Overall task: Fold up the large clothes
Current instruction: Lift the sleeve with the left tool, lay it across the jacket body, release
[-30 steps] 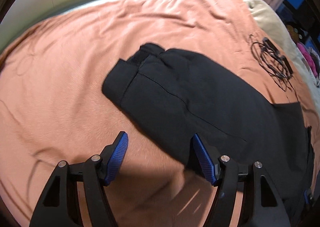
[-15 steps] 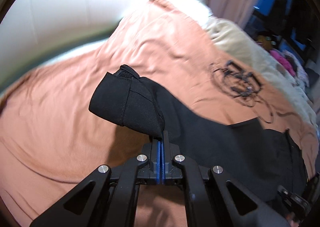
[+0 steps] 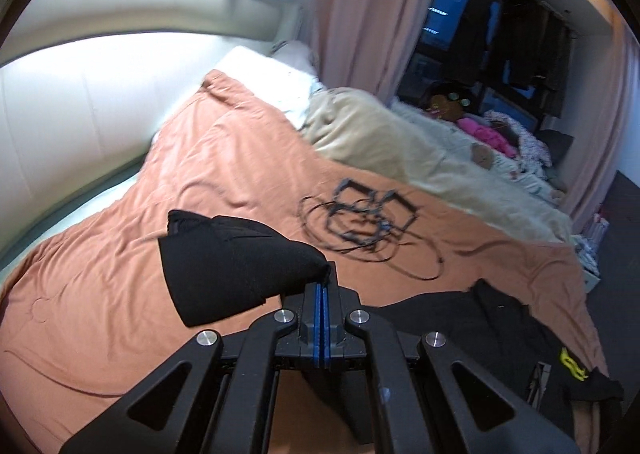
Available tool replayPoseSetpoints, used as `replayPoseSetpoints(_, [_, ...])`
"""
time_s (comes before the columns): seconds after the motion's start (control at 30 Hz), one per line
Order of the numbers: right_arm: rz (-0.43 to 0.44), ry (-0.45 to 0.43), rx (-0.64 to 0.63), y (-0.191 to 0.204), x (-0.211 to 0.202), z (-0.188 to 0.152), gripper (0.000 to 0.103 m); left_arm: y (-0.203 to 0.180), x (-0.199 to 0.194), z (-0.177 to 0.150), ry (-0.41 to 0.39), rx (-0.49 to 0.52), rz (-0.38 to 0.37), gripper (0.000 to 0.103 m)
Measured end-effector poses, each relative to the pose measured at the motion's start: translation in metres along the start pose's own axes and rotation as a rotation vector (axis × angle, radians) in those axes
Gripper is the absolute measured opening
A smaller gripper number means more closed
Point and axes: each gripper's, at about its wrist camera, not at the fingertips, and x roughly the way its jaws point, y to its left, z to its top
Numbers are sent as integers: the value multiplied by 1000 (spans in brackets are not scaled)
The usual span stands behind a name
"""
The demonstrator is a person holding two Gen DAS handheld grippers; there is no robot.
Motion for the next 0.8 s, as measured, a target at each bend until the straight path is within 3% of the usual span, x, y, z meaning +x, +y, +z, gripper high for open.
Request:
replayPoseSetpoints(0.17, [18,-62,-6,4,-51,11,36,-61,-16,13,-24,40,-95,3])
replayPoseSetpoints(0.3, [9,-135,-41,11,-104,13,48,-119,-32,24,-37,84,-175,3])
replayPoseSetpoints(0.4, [2,-190,-42,8,-137,8,48,-154,-44,27,-44,121,-219,3])
replayPoseSetpoints(0.6, [-48,-253,-44,-21,-182,-7,49,-222,-60,25,-39,204,-305,3])
replayPoseSetpoints(0.8, [-78,-286,39,-65,-217,-23,49,-279,-60,7,2,277,-387,3])
